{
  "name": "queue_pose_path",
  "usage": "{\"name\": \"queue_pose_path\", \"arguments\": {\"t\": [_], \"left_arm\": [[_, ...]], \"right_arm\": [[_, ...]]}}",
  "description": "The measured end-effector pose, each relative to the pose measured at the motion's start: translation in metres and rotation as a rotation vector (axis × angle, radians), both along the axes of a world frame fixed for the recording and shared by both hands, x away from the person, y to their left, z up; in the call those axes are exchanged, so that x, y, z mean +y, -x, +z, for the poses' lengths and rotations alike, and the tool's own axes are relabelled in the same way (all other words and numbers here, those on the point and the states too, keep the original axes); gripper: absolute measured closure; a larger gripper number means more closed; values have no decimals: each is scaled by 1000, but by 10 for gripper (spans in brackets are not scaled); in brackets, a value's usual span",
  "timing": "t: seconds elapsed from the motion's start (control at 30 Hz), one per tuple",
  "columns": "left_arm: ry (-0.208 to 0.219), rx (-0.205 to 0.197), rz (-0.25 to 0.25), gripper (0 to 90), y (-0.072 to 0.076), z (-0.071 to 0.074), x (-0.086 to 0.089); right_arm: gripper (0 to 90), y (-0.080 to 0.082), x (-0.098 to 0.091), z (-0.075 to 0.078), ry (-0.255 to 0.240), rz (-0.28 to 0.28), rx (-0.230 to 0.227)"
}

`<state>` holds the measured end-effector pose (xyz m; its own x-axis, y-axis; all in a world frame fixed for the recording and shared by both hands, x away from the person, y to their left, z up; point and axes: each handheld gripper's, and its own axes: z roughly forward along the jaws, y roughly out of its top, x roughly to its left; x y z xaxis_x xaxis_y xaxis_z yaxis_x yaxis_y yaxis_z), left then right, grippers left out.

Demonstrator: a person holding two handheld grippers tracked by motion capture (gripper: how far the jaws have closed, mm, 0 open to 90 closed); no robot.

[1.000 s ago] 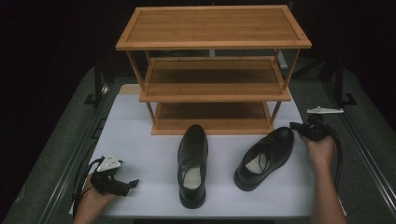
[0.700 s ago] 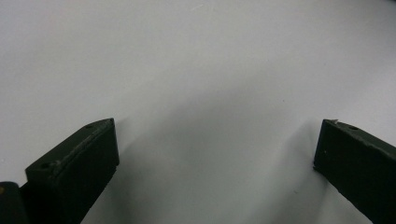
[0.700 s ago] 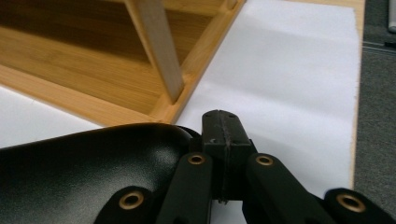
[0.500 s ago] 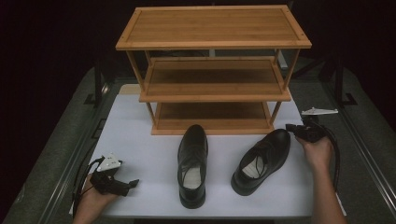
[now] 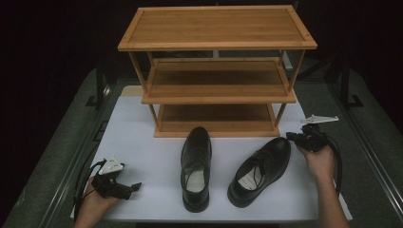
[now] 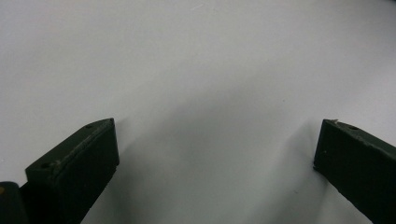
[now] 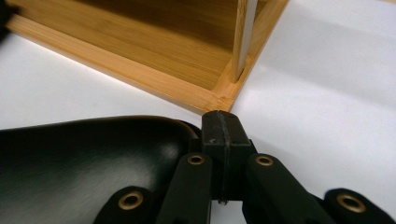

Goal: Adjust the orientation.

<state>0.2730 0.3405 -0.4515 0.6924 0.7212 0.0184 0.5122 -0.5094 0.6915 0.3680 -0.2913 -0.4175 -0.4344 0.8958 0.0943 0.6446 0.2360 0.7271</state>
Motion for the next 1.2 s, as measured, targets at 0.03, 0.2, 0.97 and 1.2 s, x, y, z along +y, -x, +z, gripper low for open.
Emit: {"name": "queue_pose_path", "arguments": {"t": [0.03,0.2,0.97,1.2], "left_arm": [[1,0,0,0,0,0,0],[1,0,0,0,0,0,0],[0,0,0,0,0,0,0],[-1,1,0,0,0,0,0]], "right_arm": [[898,2,-2,2,-7,-2,-5],[898,30,-12,6,-33,9,-17],[899,98,5,-21,-37,139,64],[899,94,10,-24,-35,156,70]]}}
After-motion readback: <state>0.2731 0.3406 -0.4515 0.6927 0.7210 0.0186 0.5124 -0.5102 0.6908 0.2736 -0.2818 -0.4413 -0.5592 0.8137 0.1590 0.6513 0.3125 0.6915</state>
